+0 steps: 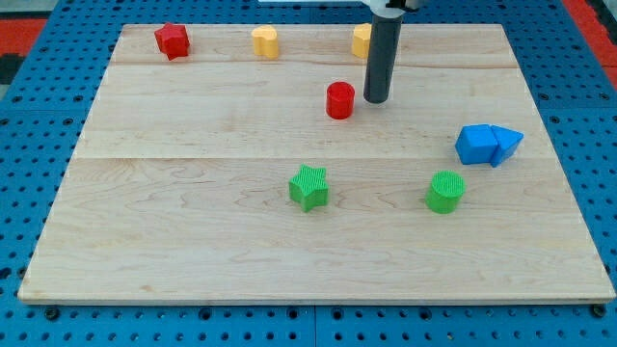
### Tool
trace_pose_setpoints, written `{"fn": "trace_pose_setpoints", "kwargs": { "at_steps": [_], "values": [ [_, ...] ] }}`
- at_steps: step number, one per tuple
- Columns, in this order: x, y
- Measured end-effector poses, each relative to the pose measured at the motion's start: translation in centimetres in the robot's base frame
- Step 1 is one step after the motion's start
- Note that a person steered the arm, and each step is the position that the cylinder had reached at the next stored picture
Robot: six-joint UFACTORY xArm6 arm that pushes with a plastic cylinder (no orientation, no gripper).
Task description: Slightly push the red circle towards left
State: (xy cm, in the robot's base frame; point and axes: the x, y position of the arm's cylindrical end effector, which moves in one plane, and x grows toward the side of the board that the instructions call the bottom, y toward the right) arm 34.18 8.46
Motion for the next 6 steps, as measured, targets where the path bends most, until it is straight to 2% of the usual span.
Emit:
{"fn": "trace_pose_setpoints", "kwargs": {
  "at_steps": [3, 4, 5, 6],
  "values": [
    [0.0, -2.4],
    [-2.3, -3.5],
    [-4.0, -3.3],
    [-2.9, -0.7]
  ]
}}
